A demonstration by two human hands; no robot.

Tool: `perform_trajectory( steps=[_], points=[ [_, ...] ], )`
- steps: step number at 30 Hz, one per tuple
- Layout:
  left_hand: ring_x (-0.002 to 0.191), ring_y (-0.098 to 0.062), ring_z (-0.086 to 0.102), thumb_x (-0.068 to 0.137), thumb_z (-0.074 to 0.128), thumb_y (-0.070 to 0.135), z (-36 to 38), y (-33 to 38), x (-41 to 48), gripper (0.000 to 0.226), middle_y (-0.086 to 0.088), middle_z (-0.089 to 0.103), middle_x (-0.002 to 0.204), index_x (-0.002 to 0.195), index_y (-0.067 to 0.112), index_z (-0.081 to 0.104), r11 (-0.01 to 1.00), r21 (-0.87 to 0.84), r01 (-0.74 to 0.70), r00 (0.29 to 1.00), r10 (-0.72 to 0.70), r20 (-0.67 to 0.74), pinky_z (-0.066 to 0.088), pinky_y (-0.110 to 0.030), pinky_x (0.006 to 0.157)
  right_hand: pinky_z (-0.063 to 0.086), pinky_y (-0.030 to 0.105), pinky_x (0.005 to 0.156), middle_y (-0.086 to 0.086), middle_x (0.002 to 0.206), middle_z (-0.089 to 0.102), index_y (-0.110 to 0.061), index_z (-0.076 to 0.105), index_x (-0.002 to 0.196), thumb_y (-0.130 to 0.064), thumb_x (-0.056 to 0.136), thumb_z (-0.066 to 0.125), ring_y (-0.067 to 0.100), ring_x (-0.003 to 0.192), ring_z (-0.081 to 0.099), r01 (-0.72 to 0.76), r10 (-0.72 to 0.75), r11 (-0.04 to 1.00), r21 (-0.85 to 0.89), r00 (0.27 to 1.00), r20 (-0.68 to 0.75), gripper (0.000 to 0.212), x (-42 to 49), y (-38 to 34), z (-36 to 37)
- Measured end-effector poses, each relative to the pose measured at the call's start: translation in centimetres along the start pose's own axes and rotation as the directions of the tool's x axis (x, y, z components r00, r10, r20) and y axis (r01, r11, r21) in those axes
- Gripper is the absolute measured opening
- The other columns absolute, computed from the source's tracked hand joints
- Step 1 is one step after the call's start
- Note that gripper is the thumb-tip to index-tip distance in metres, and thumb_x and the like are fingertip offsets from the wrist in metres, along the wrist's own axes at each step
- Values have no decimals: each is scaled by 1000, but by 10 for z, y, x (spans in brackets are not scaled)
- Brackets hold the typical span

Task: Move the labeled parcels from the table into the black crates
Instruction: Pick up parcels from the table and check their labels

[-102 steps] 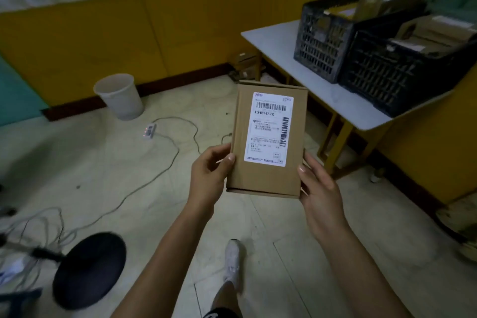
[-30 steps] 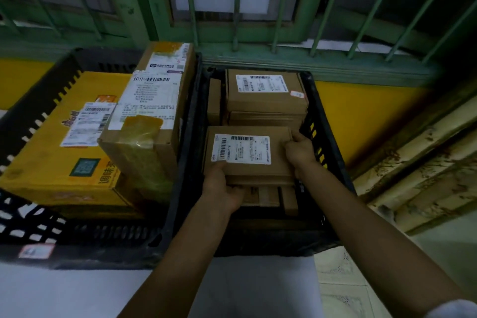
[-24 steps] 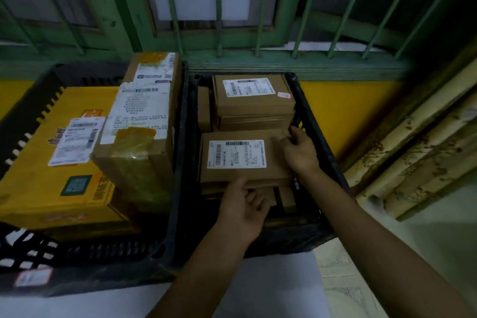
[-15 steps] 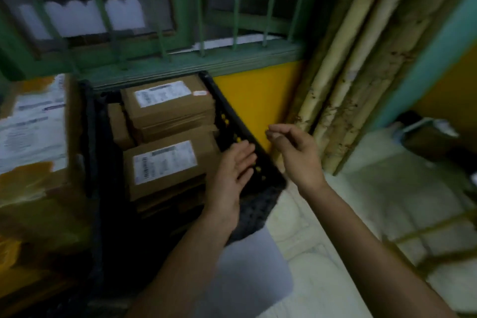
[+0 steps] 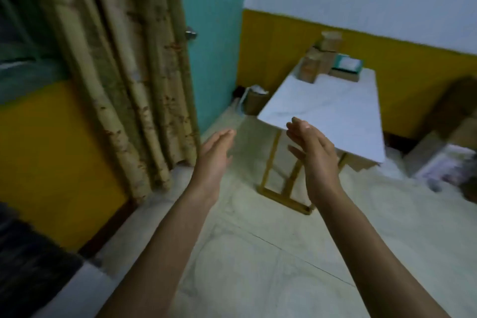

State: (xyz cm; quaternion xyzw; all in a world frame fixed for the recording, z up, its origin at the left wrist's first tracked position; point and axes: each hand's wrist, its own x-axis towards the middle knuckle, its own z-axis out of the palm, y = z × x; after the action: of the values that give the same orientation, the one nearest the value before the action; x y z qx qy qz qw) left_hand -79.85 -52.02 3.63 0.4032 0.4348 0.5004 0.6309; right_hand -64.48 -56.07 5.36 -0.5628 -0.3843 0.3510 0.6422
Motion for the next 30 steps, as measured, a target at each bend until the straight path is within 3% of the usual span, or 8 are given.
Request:
perform_trajectory(
  steps=[4,8,15,18,21,25,30],
  points=[
    [125,-10,48,100,45,25,100,-25,9,25,6,54,127,124,24,52,999,45,7,991,-13,133,36,-29,100,45,36,104,1,130,61,-16,56,132,-38,101,42,13,120,56,-43,43,999,7,991,-125,40,26,-3,-107],
    [127,-11,47,99,47,29,180,-43,18,40,4,51,137,138,17,47,993,117,13,972,-39,231,36,-32,106,46,32,99,0,131,60,-18,53,135,-42,100,41,11,119,56,-66,79,996,63,972,-220,44,45,-3,-188],
    [124,-13,50,99,46,30,295,-84,58,38,3,55,133,135,18,49,988,143,62,943,-105,317,40,-30,101,46,33,98,-5,121,62,-20,54,133,-44,100,40,11,115,57,-89,120,990,105,932,-342,43,100,11,-294],
    [124,-16,51,100,44,30,351,-104,88,40,2,56,135,137,15,48,985,107,136,909,-167,383,39,-35,103,45,36,100,-9,113,64,-24,59,122,-43,100,40,9,110,59,-84,127,989,126,911,-392,35,141,15,-337],
    [125,-17,51,100,43,32,414,-120,129,40,1,55,137,137,16,47,986,83,144,879,-166,448,40,-37,105,42,40,105,-2,125,61,-21,56,130,-45,100,41,15,117,57,-85,130,989,122,891,-434,41,197,13,-382],
    [127,-16,49,101,43,32,501,-135,196,39,2,52,139,137,18,47,990,97,103,883,-136,449,38,-37,107,38,39,104,-1,135,57,-22,52,135,-47,100,38,14,120,54,-93,117,993,74,881,-459,46,279,8,-438],
    [129,-18,47,100,45,29,594,-157,266,36,0,51,140,134,19,48,982,176,73,890,-144,432,37,-36,106,39,33,93,-10,115,61,-21,52,135,-46,100,39,7,107,57,-113,138,990,80,862,-489,46,366,12,-502]
  ],
)
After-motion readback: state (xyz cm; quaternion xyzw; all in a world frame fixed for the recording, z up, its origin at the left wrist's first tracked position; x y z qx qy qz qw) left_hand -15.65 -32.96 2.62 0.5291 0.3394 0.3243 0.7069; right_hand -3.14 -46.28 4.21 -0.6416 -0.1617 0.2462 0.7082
